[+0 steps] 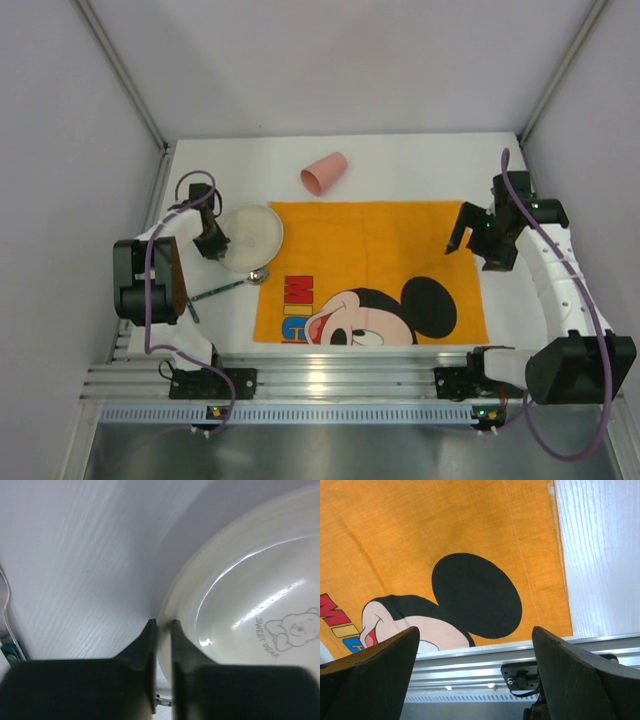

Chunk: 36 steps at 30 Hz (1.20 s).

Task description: Set the dinner table for one person

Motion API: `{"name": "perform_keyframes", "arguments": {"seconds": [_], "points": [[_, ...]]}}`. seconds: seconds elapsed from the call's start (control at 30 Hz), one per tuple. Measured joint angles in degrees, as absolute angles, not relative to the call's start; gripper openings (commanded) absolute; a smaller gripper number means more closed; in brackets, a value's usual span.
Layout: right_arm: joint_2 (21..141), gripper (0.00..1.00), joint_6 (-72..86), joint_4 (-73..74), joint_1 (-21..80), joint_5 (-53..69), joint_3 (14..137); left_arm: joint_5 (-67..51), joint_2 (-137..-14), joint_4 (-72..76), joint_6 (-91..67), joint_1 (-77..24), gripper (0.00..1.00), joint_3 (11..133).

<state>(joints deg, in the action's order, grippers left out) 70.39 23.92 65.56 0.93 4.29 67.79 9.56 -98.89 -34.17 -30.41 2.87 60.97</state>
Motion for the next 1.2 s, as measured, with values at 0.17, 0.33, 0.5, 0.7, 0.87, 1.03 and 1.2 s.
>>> {"name": "perform_keyframes", "arguments": {"seconds": [0.17, 0.33, 0.5, 0.7, 0.87, 1.03, 1.2], "points": [[68.55, 0.94, 23.55, 66.46, 0.91, 3.86, 67.07, 7.99, -96.64, -30.55, -30.68, 3.09, 0.00, 60.88], [67.66, 0.94, 23.55, 67.00, 0.93, 3.49, 67.05, 8.86, -92.01, -31.97, -31.18, 2.90, 0.00, 60.69], [67.22, 0.94, 23.57, 66.92, 0.93, 3.09, 67.00, 9.58, -85.52, -35.75, -31.22, 2.90, 0.00, 66.37], [67.18, 0.94, 23.57, 66.11, 0.93, 3.03, 65.95, 1.67, -80.97, -34.17, -31.64, -2.24, 0.00, 71.18], [67.26, 0.94, 23.57, 65.47, 0.93, 3.11, 65.10, -5.61, -81.28, -30.13, -32.14, -17.02, 0.00, 67.79], [67.61, 0.94, 23.55, 65.17, 0.93, 3.16, 65.10, -8.29, -84.58, -25.69, -34.65, -28.97, 0.00, 62.67], [67.61, 0.94, 23.53, 64.99, 0.93, 3.14, 64.86, -7.77, -92.07, -22.26, -35.83, -34.61, 0.00, 62.46]]}}
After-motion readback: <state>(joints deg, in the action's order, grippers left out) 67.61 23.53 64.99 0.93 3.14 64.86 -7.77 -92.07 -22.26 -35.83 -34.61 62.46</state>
